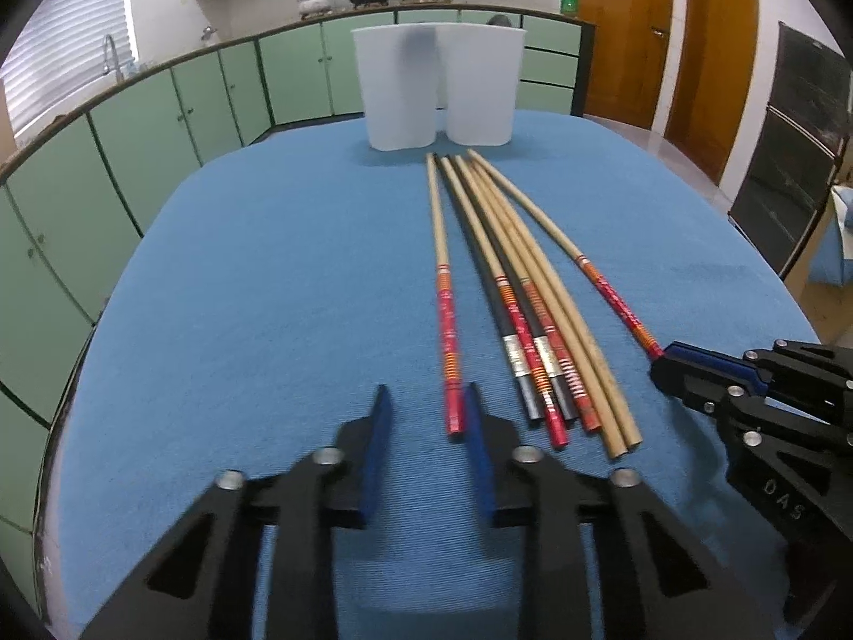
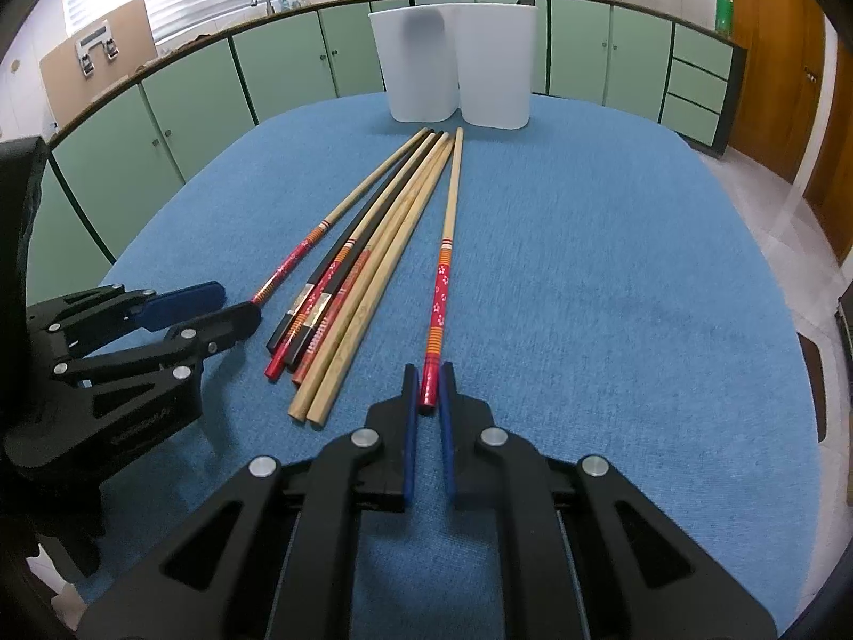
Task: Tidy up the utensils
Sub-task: 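Grasp a red-patterned chopstick with the right tool while the left tool grasps another, then carry both chopsticks to the white caddy and open both tools inside it, then move both open tools back toward the remaining chopsticks, then grasp a plain wooden chopstick with the right tool while the left grasps a black one, then lift both chopsticks and carry them toward the white caddy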
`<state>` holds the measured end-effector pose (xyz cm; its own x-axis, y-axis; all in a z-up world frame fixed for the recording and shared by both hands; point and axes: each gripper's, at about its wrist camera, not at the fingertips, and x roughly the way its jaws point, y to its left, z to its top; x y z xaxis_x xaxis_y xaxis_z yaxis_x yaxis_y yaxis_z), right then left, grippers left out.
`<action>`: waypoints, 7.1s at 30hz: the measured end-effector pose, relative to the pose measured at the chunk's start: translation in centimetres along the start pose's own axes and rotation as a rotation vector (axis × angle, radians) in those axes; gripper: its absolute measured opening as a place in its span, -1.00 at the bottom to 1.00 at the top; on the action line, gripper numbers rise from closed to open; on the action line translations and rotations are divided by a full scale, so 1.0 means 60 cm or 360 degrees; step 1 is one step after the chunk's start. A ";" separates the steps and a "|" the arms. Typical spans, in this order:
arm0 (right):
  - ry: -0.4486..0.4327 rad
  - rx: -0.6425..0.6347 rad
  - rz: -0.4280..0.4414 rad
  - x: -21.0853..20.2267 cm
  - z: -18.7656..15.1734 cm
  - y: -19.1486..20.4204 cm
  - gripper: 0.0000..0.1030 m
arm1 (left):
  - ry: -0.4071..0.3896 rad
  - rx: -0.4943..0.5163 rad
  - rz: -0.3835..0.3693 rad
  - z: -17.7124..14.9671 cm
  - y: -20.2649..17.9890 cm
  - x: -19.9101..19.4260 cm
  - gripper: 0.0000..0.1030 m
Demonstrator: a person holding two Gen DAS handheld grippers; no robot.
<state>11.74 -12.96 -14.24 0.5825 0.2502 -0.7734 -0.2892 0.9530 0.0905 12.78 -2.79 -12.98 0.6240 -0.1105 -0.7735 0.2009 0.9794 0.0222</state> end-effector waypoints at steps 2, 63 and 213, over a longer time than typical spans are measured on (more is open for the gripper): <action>-0.0001 0.0005 0.0007 -0.001 0.000 -0.001 -0.87 | 0.0000 0.0012 -0.0006 0.001 -0.007 0.000 -0.87; -0.0875 -0.0081 0.0128 -0.311 0.446 -0.127 -0.91 | -0.0974 0.0084 -0.0085 0.369 0.074 -0.286 -0.90; -0.0419 -0.0067 -0.0002 -0.166 0.133 -0.037 -0.88 | -0.0470 0.0002 -0.0105 0.125 0.046 -0.194 -0.87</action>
<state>12.63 -16.20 -1.76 0.7587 0.2901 -0.5833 -0.3165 0.9467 0.0592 11.77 -0.08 0.83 0.8021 -0.2188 -0.5558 0.2495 0.9681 -0.0210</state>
